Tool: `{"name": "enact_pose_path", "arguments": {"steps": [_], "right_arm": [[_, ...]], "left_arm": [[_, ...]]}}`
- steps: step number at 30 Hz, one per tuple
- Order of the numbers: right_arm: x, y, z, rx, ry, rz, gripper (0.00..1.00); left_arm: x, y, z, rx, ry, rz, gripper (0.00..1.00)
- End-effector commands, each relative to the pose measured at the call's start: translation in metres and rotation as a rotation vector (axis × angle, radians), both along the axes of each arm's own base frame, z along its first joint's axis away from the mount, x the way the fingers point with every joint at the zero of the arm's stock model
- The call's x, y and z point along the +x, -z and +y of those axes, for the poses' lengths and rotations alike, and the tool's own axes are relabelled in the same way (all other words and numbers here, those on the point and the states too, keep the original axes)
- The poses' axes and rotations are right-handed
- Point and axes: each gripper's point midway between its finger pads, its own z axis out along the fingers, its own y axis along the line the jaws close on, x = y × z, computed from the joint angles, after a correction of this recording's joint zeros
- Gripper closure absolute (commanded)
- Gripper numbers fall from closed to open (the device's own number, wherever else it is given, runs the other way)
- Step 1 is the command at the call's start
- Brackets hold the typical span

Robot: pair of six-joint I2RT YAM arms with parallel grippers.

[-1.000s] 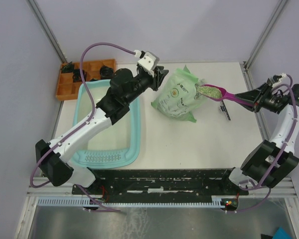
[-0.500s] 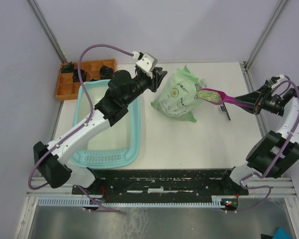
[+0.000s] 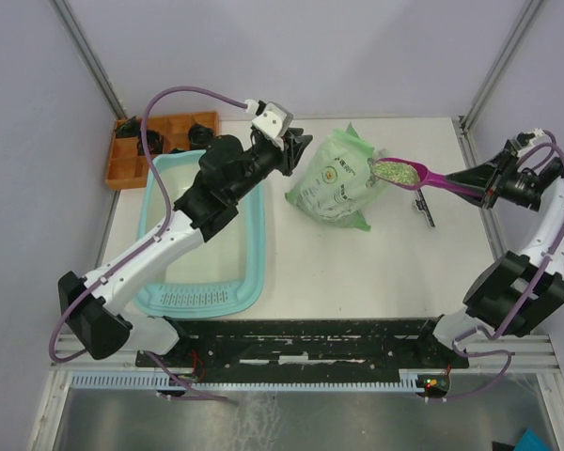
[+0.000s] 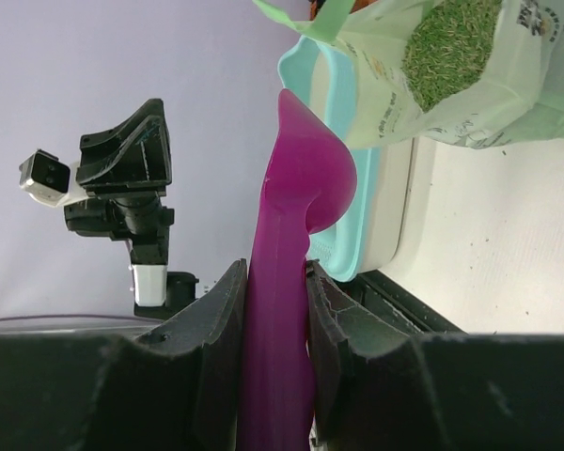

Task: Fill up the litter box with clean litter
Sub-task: Pour the cat litter into the litter box.

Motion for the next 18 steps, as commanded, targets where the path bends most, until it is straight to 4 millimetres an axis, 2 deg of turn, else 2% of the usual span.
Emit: {"name": "enact_pose_path", "arguments": {"steps": [1, 12, 16, 18], "right_arm": [[-0.010, -0.043, 0.021, 0.018, -0.046, -0.107, 0.98], [-0.004, -0.056, 0.053, -0.013, -0.161, -0.093, 0.98], [0.005, -0.058, 0.067, -0.043, -0.181, -0.091, 0.98], [0.016, -0.066, 0.074, -0.037, -0.165, -0.102, 0.98]], "left_arm": [[-0.009, -0.030, 0.010, -0.078, -0.015, -0.043, 0.66], [-0.009, -0.045, 0.023, -0.083, -0.070, -0.026, 0.66], [-0.011, -0.051, 0.029, -0.094, -0.087, -0.029, 0.66], [-0.012, -0.054, 0.032, -0.099, -0.095, -0.031, 0.66]]}}
